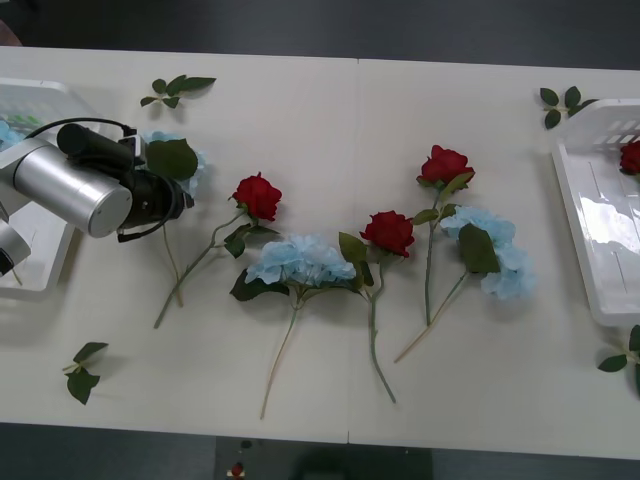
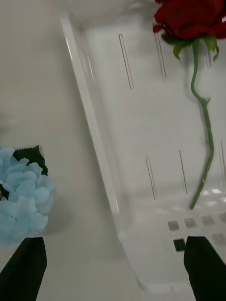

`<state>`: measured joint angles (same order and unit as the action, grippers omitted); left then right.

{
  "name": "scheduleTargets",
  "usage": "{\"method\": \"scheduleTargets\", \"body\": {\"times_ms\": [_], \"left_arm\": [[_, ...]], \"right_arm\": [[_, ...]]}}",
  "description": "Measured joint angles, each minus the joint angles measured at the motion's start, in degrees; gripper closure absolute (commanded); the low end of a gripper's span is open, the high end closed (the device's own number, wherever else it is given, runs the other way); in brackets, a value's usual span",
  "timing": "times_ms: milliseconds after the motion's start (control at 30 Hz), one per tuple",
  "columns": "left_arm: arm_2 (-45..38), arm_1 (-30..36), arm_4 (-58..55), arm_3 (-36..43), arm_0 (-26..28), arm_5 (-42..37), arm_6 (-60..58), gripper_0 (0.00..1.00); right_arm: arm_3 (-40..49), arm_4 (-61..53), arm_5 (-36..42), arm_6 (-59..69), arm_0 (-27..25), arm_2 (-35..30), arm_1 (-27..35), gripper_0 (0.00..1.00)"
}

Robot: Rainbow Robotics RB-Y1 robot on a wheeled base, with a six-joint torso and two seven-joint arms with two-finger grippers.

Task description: Put the red flowers into the right box and the blue flowers into the left box

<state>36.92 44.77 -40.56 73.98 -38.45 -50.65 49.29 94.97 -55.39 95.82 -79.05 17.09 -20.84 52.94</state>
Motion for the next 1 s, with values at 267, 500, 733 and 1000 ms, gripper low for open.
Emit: {"method": "scheduleTargets", "body": {"times_ms": [267, 500, 733, 1000], "left_arm": [[1.93, 0.00, 0.00, -0.33, 0.00, 0.81, -0.01, 0.58], [2.05, 0.00, -0.01, -0.36, 0.00, 0.99, -0.17, 1.00], [2.05, 0.00, 0.03, -0.40, 0.00, 1.76, -1.49, 1.00], [1.36, 0.31, 1.81, -0.35, 0.00, 3.40, -1.94, 1.00]], "right_arm": [[15.06, -0.02, 1.88, 15.22, -8.46, 0.01, -4.77, 0.15], [23.66, 0.36, 1.87, 25.85, -11.01, 1.81, -10.72, 0.15], [29.75, 2.30, 1.87, 32.68, -12.17, 7.39, -14.56, 0.15], [32.91, 8.85, 1.86, 34.74, -13.58, 14.96, -17.88, 0.15]]}}
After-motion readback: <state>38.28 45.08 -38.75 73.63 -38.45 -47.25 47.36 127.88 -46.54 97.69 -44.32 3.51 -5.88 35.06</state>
